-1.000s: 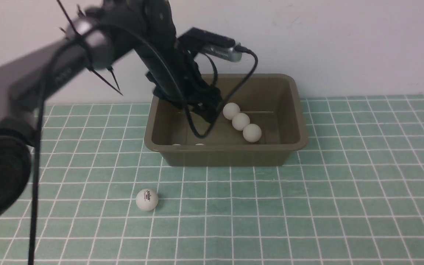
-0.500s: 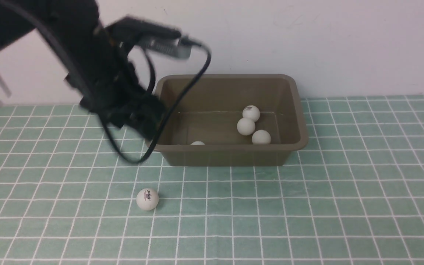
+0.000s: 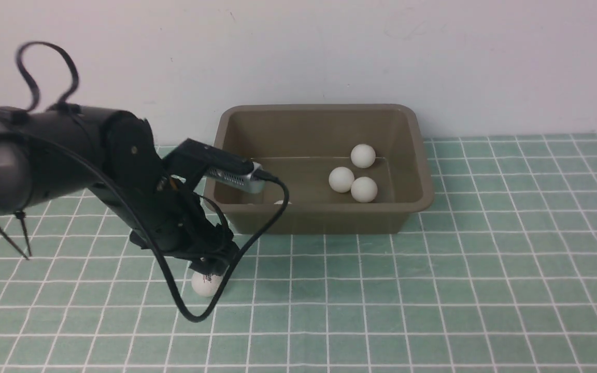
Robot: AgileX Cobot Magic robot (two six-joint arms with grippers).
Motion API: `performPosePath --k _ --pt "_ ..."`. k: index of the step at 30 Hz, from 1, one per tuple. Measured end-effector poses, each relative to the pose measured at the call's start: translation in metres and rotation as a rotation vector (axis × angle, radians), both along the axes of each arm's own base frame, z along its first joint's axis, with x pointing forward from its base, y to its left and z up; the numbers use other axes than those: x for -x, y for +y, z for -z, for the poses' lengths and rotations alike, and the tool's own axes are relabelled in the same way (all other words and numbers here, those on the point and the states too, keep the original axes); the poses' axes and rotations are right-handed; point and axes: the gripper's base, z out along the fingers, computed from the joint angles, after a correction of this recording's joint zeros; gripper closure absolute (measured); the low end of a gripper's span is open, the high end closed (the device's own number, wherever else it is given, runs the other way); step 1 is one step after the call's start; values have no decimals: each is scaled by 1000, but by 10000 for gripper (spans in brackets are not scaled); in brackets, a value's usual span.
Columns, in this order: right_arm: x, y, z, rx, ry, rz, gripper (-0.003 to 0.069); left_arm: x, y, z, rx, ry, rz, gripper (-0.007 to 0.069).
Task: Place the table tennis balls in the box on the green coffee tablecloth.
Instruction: 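Reach for and grasp a ping pong ball on the table beside the basket, then drop the ball into the bin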
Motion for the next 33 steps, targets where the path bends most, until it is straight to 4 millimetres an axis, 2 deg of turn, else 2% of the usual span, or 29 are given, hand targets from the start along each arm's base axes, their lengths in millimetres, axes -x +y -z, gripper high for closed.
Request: performPosePath --k 5,9,14,17,19,20,21,22,24,25,26,28,30,33 --pt "0 1 0 -16 5 -6 657 -11 -4 32 -15 34 -3 43" --pt "1 1 0 -25 9 -7 657 -18 -6 54 -26 51 -3 39" --pt "1 2 -1 -28 10 -9 657 -25 -7 70 -28 42 -8 39" --pt "1 2 -1 -32 11 -11 657 -26 -8 78 -34 58 -8 93" --pt "1 2 -1 -33 12 -11 657 -25 -8 76 -42 92 -3 171" --pt "1 2 -1 -33 12 -11 657 -26 -8 75 -41 90 -3 171" --pt "1 2 -1 -34 12 -11 657 -23 -8 72 -56 146 6 253" --pt "1 2 -1 -34 12 -11 657 -24 -8 66 -67 180 15 276" --pt "1 2 -1 -34 12 -11 657 -24 -9 59 -85 228 27 271" --pt "1 2 -1 -34 12 -11 657 -25 -10 42 -103 292 43 271" --pt "1 2 -1 -34 12 -11 657 -24 -9 41 -109 312 46 271" --pt "1 2 -1 -34 12 -11 657 -28 -11 22 -113 335 57 271" --pt "1 2 -1 -31 11 -10 657 -37 -16 -7 -83 281 60 271" --pt "1 2 0 -26 10 -8 657 -54 -25 -62 9 123 60 271"
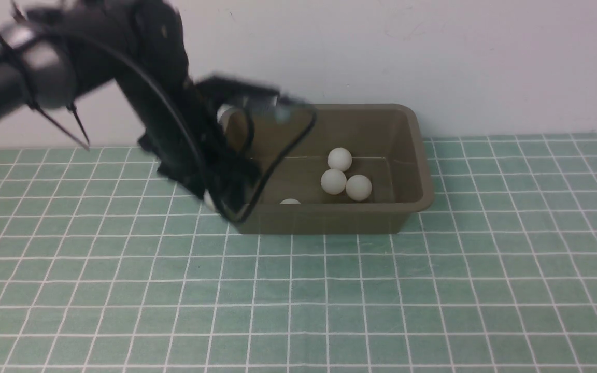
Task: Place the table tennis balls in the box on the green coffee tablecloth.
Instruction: 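Drop the ball into the bin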
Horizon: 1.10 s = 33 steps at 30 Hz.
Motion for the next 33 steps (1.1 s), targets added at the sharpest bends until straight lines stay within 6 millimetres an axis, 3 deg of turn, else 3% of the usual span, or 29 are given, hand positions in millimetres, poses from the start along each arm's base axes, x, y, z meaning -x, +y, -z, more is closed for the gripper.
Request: performPosePath --k 2,4,6,8,13,14,15,17,18,20,26,29,33 --pt "0 0 0 2 -1 1 657 -9 -6 -40 72 -121 19 271" --pt "0 0 0 2 -1 1 657 -15 -9 -62 112 -225 30 271" --pt "0 0 0 2 -1 1 657 -25 -12 -73 151 -337 16 271" --pt "0 0 0 2 -1 1 657 -32 -14 -71 165 -376 7 271" --pt "0 0 0 3 -1 1 657 -51 -20 -46 166 -383 -8 271" --pt "0 0 0 3 -1 1 657 -59 -22 -31 154 -363 -9 271" --pt "0 0 0 3 -1 1 657 -71 -26 -3 130 -323 -11 271" --pt "0 0 0 3 -1 1 657 -75 -27 9 123 -307 -11 271" --pt "0 0 0 3 -1 1 657 -81 -29 27 112 -285 -13 271" --pt "0 0 0 3 -1 1 657 -86 -31 43 106 -267 -14 253" --pt "0 0 0 3 -1 1 657 -90 -32 56 100 -253 -15 104" --pt "0 0 0 4 -1 1 657 -88 -32 45 95 -250 -6 65" --pt "0 0 0 9 -6 -1 657 -69 -26 -21 85 -241 34 126"
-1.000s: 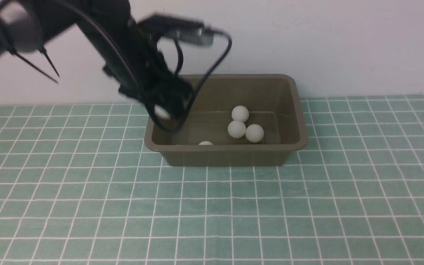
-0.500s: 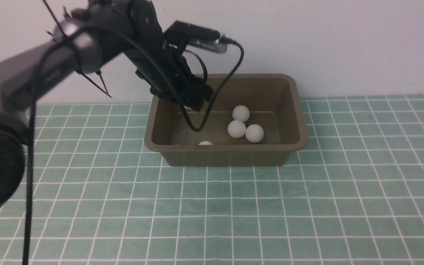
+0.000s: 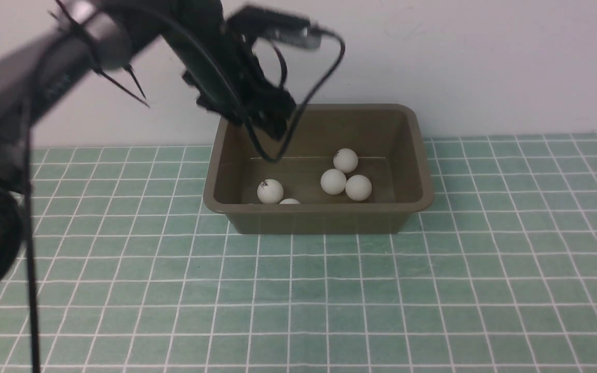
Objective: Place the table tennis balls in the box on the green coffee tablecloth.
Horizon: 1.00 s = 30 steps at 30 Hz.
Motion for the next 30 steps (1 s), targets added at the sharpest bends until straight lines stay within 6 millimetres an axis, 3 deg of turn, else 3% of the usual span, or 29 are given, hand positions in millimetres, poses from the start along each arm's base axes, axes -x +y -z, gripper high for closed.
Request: performPosePath --k 3,6,8,13,15,19,23,29,30 --pt "-1 -1 0 16 -12 11 657 20 5 -53 34 -72 30 321" --pt "-3 -5 -1 54 -41 38 657 31 8 -71 44 -97 51 543" --pt "-4 -6 0 68 -45 45 657 36 7 -72 66 -77 49 606" --pt "-4 -6 0 73 -43 46 657 74 -3 -97 174 -64 122 629" --pt "-4 -6 0 73 -43 46 657 102 -8 -116 185 -100 180 629" --pt "-4 -6 0 73 -43 45 657 148 -10 -134 195 -125 247 629" --pt "-4 -6 0 73 -43 45 657 195 0 -152 225 -191 286 629" --pt "-4 -6 0 73 -43 45 657 235 16 -156 284 -296 280 629" --pt "-4 -6 0 73 -43 45 657 249 24 -155 313 -339 267 629"
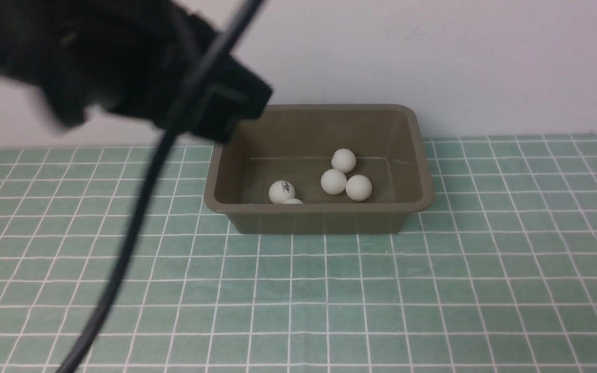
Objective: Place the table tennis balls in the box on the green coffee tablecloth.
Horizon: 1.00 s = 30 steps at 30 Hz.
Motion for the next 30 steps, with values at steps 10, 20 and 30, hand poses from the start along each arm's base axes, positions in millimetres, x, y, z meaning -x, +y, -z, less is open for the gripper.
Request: performPosePath --k 10,20,30 --pt "0 0 0 3 1 1 657 72 46 26 -12 -41 -5 629" --pt "0 0 0 4 2 1 657 45 100 73 -231 -215 -422 629" --pt "0 0 0 4 2 1 657 88 147 177 -26 -220 -868 629"
